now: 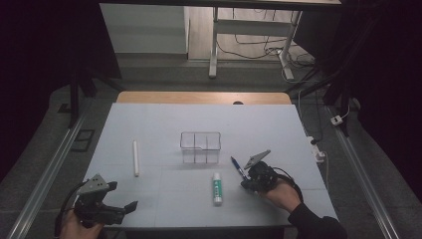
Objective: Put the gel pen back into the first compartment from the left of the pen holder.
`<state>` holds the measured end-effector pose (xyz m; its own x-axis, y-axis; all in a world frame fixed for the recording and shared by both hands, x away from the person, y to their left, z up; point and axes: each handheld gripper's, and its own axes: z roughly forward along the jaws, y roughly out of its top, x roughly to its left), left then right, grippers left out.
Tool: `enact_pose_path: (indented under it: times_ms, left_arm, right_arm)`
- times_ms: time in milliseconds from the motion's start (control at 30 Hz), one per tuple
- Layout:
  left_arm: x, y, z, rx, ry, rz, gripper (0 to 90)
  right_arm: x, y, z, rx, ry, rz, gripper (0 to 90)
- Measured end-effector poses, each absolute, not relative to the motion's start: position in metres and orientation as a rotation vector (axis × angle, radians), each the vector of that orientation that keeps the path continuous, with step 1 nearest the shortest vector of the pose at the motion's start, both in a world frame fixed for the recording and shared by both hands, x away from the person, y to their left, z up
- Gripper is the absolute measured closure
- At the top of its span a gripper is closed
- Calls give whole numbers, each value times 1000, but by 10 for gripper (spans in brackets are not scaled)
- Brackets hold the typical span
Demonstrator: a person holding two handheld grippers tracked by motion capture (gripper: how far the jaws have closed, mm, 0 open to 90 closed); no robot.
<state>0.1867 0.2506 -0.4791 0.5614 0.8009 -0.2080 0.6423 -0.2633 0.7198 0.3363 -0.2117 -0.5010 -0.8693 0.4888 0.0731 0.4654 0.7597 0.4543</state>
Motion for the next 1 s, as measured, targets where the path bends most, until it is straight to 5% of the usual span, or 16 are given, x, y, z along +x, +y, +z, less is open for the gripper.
enact_pose_path:
  times_ms: [1000]
  left_arm:
    - [188,250,-479,1999,1176,250,0]
  right_arm:
    - [362,-263,-497,966,2807,685,892]
